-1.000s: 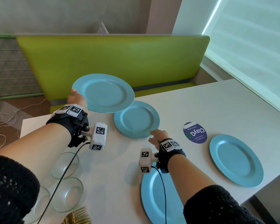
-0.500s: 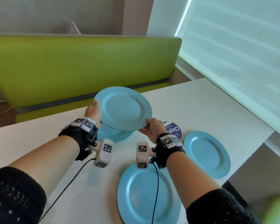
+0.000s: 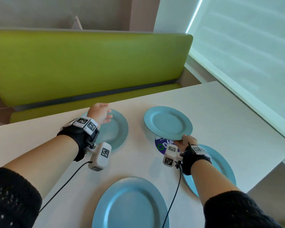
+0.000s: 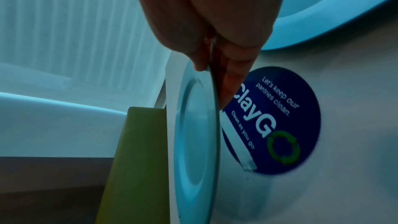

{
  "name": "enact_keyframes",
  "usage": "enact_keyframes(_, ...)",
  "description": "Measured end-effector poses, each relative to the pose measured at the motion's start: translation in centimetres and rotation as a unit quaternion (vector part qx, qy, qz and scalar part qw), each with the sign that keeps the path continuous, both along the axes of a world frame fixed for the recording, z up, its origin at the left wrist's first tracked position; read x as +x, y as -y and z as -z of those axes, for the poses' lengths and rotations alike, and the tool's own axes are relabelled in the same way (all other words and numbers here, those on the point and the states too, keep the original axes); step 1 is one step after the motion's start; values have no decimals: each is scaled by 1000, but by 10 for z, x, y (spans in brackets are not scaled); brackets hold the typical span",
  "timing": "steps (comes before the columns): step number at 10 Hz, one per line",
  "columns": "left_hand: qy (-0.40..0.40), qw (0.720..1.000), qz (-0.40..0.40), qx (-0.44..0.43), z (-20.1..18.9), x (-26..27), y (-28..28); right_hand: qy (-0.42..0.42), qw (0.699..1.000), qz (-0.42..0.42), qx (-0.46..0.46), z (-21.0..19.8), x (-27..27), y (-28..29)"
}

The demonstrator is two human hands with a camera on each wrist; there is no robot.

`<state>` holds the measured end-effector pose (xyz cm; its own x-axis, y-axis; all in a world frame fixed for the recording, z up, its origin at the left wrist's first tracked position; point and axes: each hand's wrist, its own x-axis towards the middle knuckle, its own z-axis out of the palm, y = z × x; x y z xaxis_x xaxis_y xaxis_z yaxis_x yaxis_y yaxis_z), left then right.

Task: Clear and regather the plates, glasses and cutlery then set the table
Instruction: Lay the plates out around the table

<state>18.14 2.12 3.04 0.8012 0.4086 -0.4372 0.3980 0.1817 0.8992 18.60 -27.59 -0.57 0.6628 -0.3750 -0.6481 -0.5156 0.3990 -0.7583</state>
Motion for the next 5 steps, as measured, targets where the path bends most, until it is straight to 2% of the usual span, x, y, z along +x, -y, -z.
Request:
enact_keyframes(1, -8, 1000, -8, 15, 4, 7, -1, -24, 998, 20, 49, 4, 6, 7)
enact_keyframes(2, -12, 999, -11, 35, 8, 12, -1, -14, 985, -124, -122, 21, 21, 19)
enact_keyframes(3, -16, 999, -13, 40, 10, 15, 2, -29, 995, 12, 92, 28, 29, 19)
enact_keyframes(4, -21, 999, -14, 37, 10, 15, 5, -19, 997, -27, 75, 39, 40, 23)
enact_keyframes(5, -24, 999, -10, 37, 12, 16, 7, -38, 998, -54, 6, 41, 53, 16)
